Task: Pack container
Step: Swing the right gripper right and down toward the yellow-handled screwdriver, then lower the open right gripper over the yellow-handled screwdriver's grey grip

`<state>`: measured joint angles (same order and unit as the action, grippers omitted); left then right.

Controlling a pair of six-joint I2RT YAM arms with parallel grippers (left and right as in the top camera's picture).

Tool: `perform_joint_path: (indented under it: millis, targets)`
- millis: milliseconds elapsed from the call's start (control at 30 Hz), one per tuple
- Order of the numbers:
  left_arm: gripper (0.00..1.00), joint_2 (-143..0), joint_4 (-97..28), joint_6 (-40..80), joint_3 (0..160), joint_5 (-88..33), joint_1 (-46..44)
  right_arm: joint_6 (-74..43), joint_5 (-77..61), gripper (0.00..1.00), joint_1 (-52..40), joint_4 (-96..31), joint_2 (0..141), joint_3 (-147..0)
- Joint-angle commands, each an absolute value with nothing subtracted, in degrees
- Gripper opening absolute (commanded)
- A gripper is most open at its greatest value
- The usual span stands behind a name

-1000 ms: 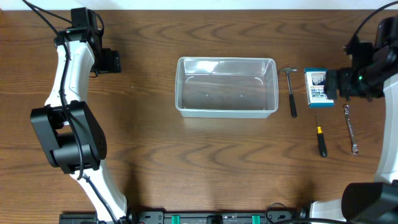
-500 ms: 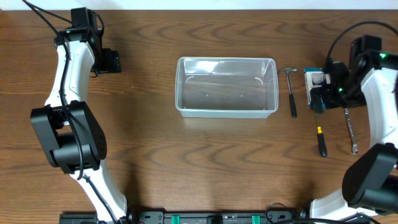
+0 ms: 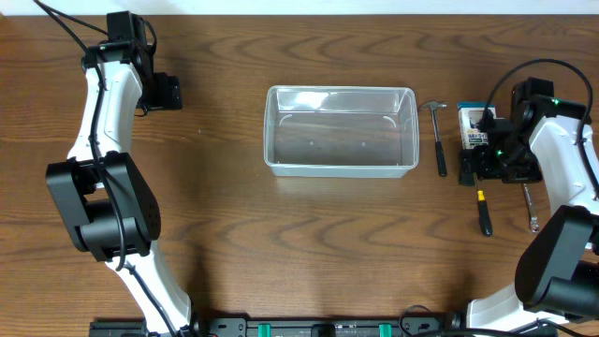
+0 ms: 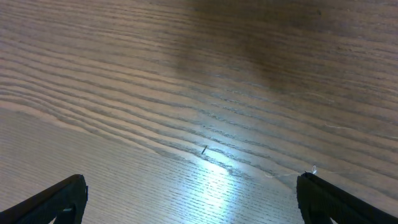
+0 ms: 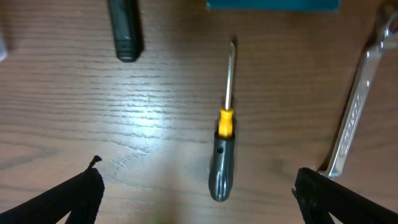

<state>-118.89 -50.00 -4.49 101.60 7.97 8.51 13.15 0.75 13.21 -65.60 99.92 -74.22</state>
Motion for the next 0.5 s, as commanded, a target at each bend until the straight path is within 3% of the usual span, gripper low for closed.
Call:
perform_joint_path:
  millis: [0, 467]
  targets:
    - [0.98, -119.9, -50.1, -4.4, 101.4, 8.8, 8.6, 8.6, 2.3, 0.99, 13.7, -66.8, 100.3, -73.6]
    - [0.98, -119.9, -50.1, -4.4, 101.4, 8.8, 8.6, 13.3, -0.4, 0.99, 13.7, -69.1, 100.2, -73.3]
